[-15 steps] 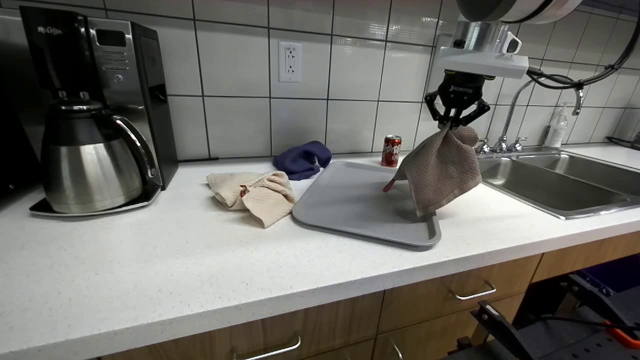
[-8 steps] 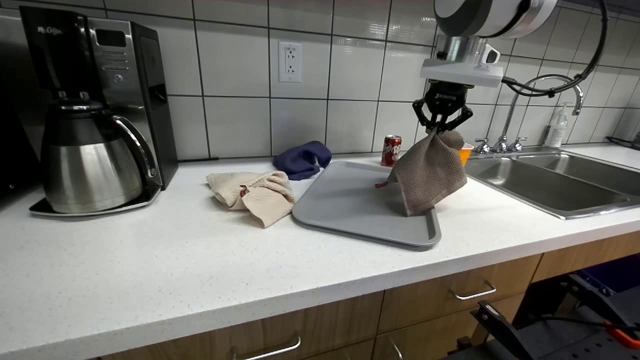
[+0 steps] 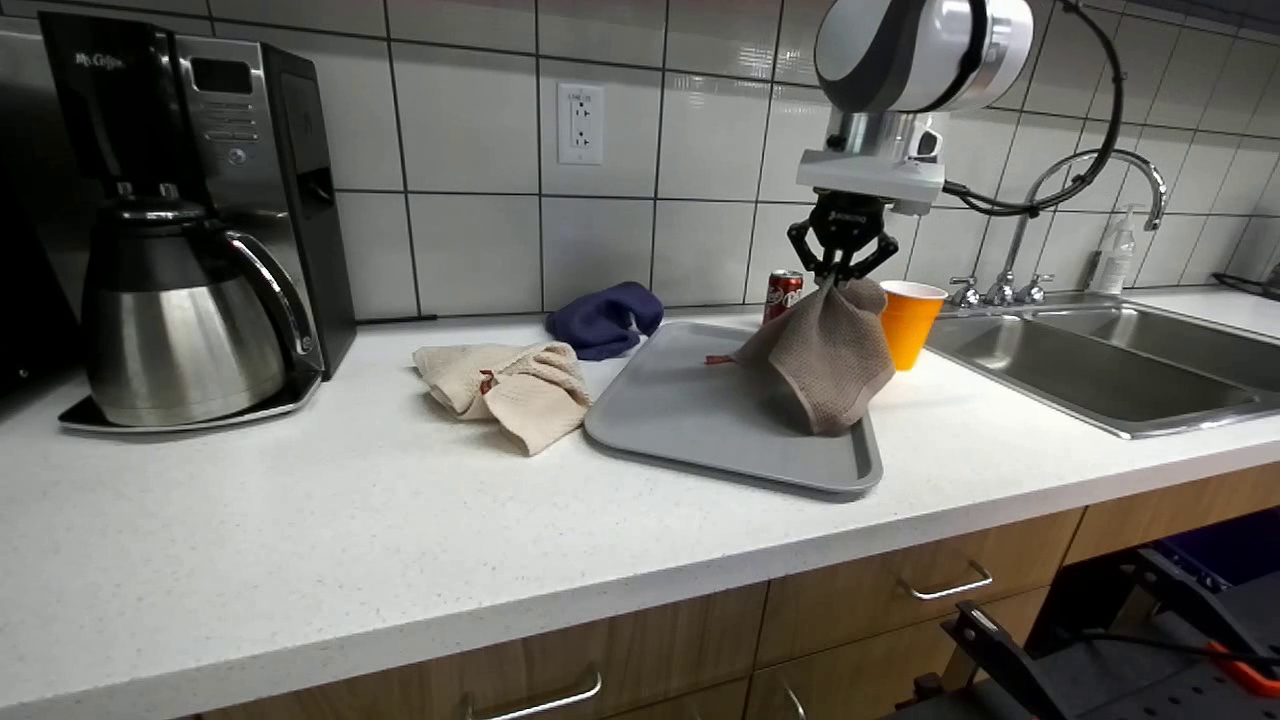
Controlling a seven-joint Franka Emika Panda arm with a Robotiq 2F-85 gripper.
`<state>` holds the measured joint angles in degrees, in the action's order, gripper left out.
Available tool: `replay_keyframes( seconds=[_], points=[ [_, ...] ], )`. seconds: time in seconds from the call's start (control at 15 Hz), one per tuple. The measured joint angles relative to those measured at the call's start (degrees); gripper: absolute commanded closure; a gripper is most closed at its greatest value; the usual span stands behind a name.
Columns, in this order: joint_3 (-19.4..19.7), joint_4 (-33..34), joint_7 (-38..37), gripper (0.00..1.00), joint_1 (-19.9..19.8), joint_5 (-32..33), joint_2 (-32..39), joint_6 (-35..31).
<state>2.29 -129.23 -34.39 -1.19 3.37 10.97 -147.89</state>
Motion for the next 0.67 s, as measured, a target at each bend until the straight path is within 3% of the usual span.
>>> replay_keyframes(
  seconds=[0.67],
  points=[
    [2.14,9.13,-0.33,0.99,3.12,0.00,9.82,1.04]
  ],
)
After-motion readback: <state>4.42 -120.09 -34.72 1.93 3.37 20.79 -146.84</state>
